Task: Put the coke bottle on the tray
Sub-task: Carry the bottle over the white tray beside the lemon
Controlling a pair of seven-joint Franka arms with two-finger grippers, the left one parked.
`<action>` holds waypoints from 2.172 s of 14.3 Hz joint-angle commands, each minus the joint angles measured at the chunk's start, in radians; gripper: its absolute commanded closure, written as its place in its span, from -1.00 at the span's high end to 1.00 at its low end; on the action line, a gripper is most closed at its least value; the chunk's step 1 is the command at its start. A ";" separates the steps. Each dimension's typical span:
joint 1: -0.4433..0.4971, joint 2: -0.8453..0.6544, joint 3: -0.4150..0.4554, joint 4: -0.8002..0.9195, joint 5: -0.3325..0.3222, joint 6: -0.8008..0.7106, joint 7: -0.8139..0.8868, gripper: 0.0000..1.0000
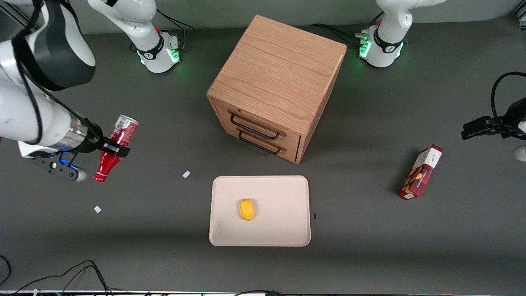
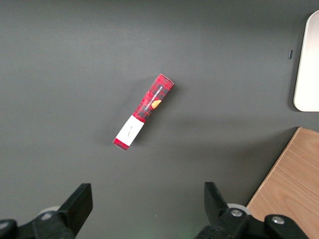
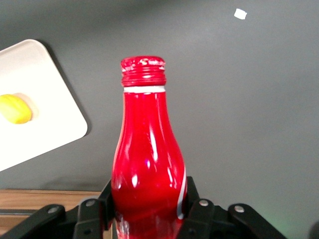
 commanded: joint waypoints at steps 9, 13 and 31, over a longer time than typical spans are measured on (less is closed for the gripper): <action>0.476 0.472 -0.298 0.470 -0.064 -0.008 -0.045 -1.00; 0.563 0.635 -0.360 0.504 -0.038 0.277 -0.049 -1.00; 0.595 0.830 -0.354 0.495 -0.030 0.569 -0.203 -0.47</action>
